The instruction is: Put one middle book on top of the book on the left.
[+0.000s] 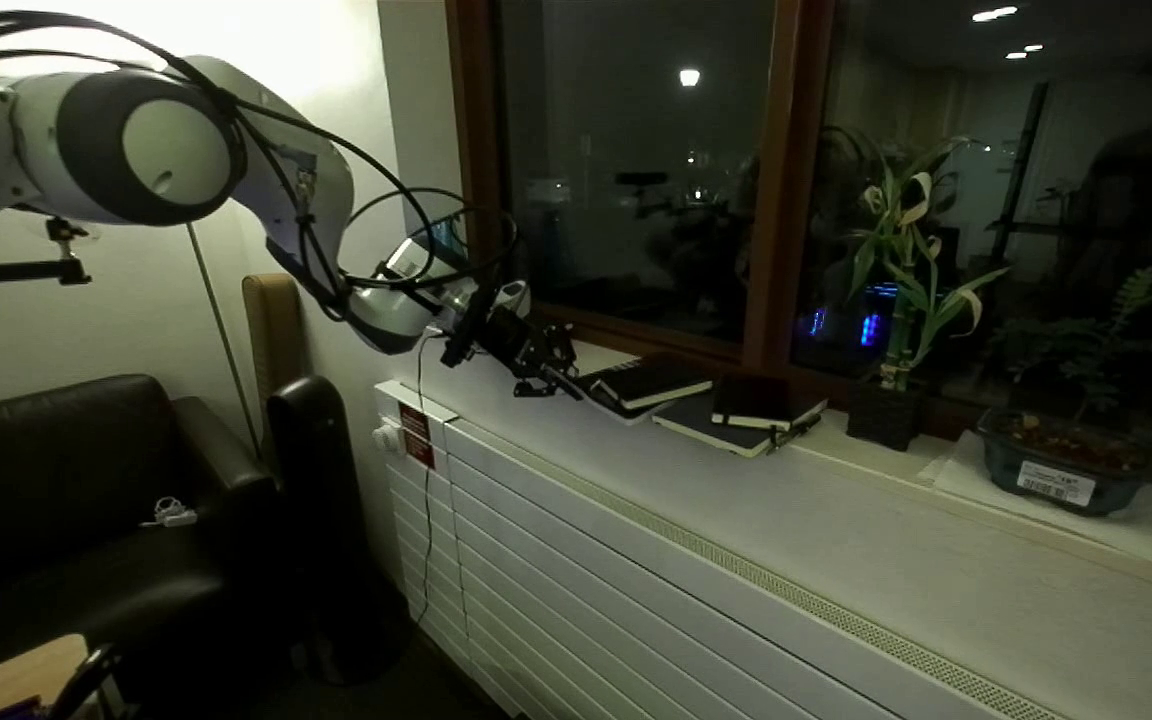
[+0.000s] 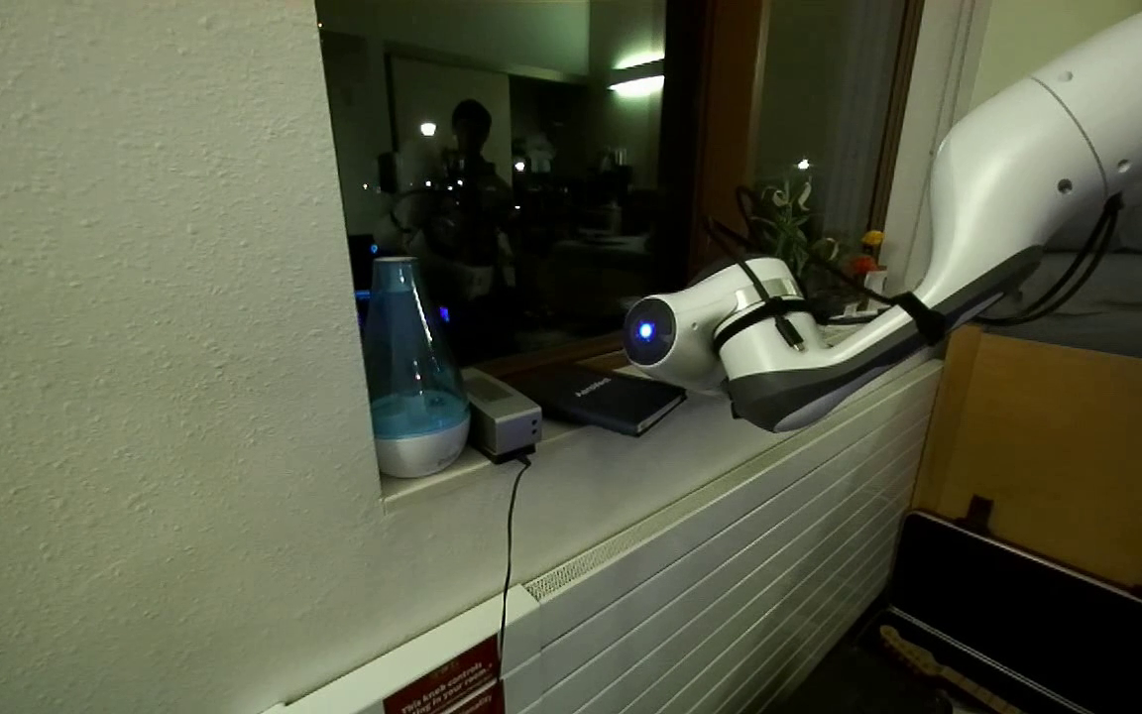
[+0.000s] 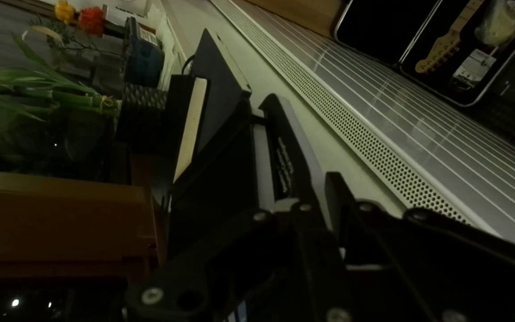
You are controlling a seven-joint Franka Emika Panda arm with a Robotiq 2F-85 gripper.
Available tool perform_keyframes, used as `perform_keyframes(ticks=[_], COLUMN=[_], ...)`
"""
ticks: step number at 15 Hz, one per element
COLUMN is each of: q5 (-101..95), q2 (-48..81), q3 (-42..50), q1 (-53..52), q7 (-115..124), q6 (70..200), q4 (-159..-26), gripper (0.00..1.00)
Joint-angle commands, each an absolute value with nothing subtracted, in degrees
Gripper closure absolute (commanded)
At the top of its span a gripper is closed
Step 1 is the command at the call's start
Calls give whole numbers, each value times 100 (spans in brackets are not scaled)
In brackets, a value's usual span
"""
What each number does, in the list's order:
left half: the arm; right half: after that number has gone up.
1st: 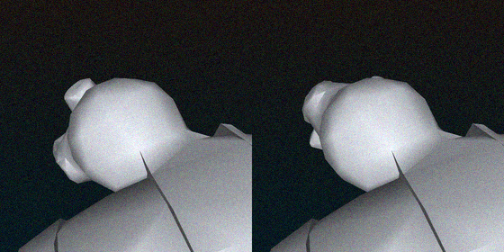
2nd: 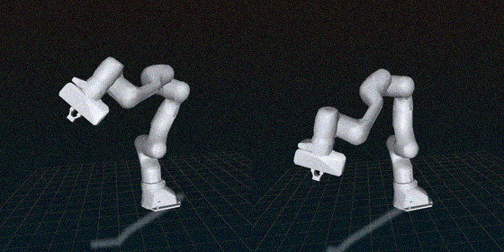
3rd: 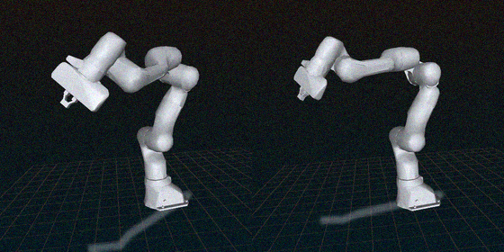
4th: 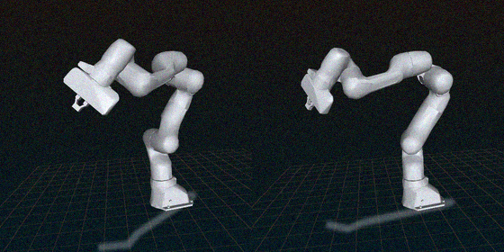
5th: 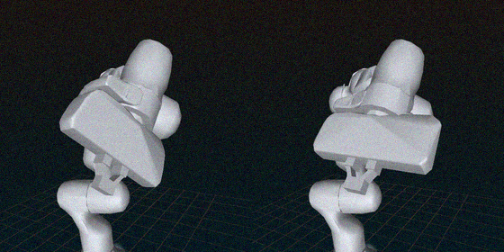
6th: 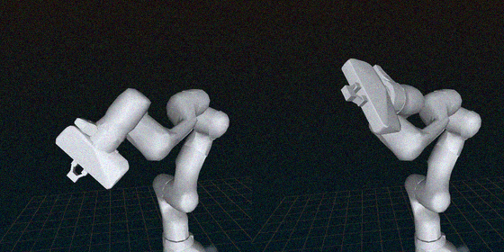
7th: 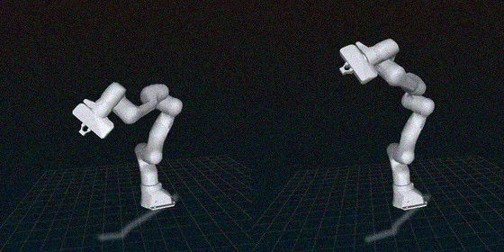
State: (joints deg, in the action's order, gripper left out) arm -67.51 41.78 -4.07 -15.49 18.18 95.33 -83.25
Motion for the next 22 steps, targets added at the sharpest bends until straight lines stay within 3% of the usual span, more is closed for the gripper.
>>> perform_keyframes(ticks=[1, 8, 14, 22], q5=[-6673, -6470, -5392, -2885], q2=[3699, 3008, 2818, 3369], q3=[-560, -848, -990, -1000], q1=[-1526, -1457, -1158, -962], q7=[1763, 1358, -586, -2965], q6=[9795, 10350, 11214, 10422], q4=[-8500, -8463, -8089, -6487], gripper=[97, 97, 97, 97])
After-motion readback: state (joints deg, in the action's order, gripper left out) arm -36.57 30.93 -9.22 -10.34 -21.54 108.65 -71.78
